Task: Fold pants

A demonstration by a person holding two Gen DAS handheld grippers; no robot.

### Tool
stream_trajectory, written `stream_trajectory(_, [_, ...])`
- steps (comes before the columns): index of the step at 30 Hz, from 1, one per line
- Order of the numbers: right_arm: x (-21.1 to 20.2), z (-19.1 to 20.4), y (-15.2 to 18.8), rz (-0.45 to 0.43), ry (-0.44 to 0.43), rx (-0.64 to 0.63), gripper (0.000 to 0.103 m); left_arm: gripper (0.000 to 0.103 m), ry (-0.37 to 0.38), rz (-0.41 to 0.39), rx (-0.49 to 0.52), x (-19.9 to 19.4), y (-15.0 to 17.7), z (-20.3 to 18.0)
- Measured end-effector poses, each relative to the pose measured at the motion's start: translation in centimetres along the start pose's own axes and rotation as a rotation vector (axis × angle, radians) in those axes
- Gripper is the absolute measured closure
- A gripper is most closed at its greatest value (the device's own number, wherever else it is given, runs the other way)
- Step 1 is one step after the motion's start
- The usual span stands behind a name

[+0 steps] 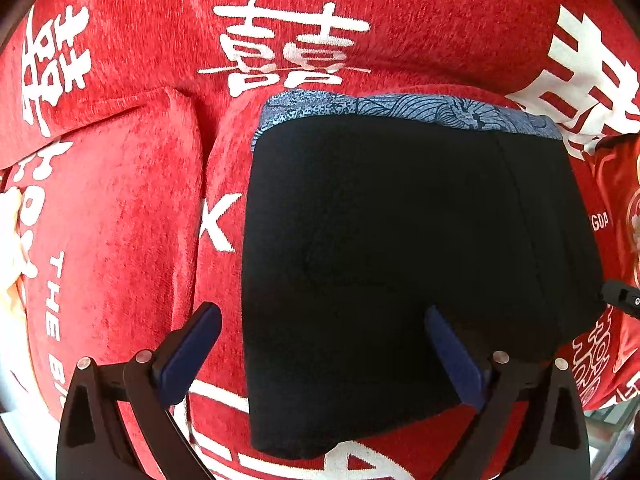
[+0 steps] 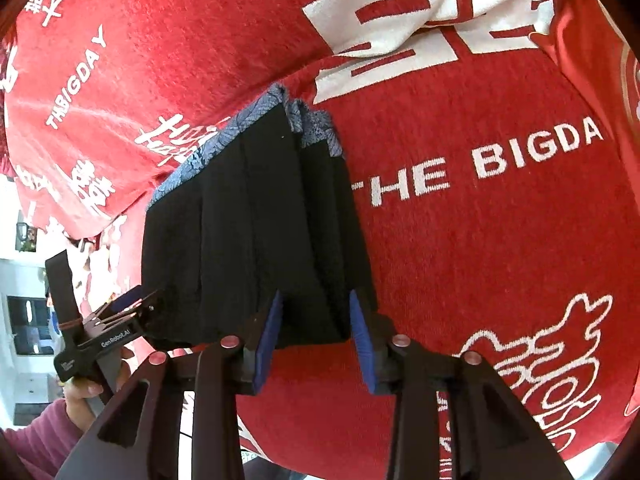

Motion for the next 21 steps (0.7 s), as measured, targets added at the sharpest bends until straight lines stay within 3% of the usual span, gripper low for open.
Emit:
stream_trajectory(4, [-0.1,-0.1,-0.4,-0.003,-0.016,0.011,0.050,0.001,0.011,0.013,-0.003,0.2,0.0,0.0])
stream_trajectory(6, [-0.2,0.0,-0.7,-0.007,-0.021,0.010,0.040,0.001,0.026,0.030,-0.012,0.5,0.0,0.2])
stream_trajectory(9, [-0.2,0.2,-1.2,-0.014,-0.019,-0.001,0.031,0.001,0.083,0.085,-0.060,1.2,-0.1,0.9])
stream_trajectory(12, [-0.1,0.3,-1.8,-0.023,-0.017,-0.022,0.028,0.001,0.121,0.111,-0.098,1.3,-0.1,1.5])
stream_trajectory(16, [0.3,0.2,-2.5,-0.026,-0.040,-0.055,0.025,0.001,0.093,0.038,-0.074,0.0,-0.7,1.7])
stream_trajectory(21, [1.3,-0.8,-3.1,0.001,-0.042,-0.047,0.024,0.001,0.127,0.043,-0.100,0.1,-2.2,2.6])
Point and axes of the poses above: each gripper's, at about its wrist camera, not at the fingertips, and x roughly the way its jaws point, z to its left, y to its underside, the point moved 4 cm from there along x, roughly the way its jaws point, and after that the axes turned 13 degrees about -x, right-handed, at the moved point
